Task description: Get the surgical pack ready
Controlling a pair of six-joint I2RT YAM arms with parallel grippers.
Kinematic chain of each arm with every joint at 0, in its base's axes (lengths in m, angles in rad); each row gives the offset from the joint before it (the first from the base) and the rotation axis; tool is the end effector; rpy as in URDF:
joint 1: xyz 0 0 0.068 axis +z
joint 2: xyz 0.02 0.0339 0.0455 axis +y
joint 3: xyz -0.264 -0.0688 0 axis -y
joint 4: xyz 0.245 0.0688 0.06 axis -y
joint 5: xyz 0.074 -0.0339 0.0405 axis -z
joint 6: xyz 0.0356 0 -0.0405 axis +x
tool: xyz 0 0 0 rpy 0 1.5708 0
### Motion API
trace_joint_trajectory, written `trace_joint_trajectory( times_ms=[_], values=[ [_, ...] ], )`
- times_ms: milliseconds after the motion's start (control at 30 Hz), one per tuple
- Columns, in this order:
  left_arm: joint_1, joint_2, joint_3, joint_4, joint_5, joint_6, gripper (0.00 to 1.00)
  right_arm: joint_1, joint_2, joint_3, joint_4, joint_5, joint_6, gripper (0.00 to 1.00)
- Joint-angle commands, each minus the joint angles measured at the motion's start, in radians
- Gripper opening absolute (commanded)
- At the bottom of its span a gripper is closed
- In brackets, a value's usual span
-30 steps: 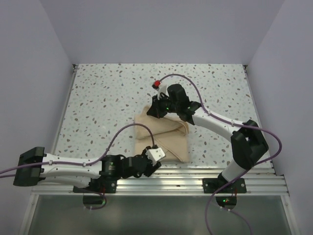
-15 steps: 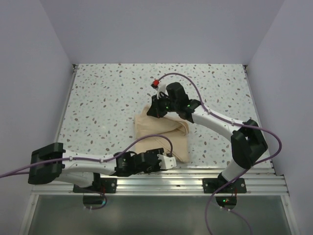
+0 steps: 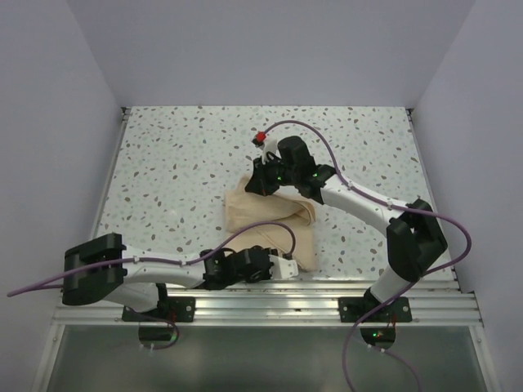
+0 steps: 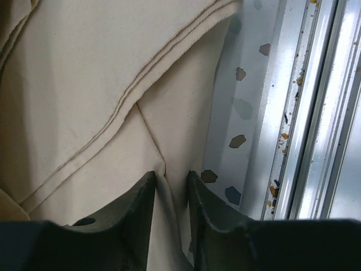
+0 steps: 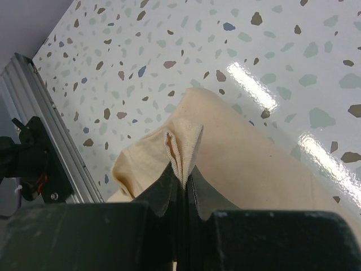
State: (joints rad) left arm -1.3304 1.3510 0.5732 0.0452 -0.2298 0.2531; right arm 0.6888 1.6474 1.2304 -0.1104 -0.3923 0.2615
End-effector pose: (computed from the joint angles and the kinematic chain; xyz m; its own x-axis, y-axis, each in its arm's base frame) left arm 0.0698 -0.2505 0.1693 0.0726 0.7281 -0.6816 0.9164 0.2210 0.3337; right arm 0.2854 0.2526 0.2786 -0.5931 -0.1789 -0.7850 -0.7133 0.5690 0.4093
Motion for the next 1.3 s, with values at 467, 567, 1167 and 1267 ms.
trace_joint_trajectory(
  times_ms=[467,567,1167,1267],
  values=[
    [0.126,0.137,0.099,0.067,0.038,0.074,0.00,0.002,-0.109,-0.041,0.009,0.000,0.122,0.00],
    [0.160,0.157,0.099,0.100,0.038,0.103,0.00,0.002,-0.141,-0.078,0.009,-0.005,0.134,0.00],
    [0.347,0.246,0.099,0.231,0.124,0.270,0.00,0.002,-0.325,-0.161,-0.080,0.104,0.174,0.00],
    [0.359,0.264,0.111,0.228,0.118,0.282,0.00,0.002,-0.360,-0.174,-0.075,0.133,0.196,0.00]
  ],
)
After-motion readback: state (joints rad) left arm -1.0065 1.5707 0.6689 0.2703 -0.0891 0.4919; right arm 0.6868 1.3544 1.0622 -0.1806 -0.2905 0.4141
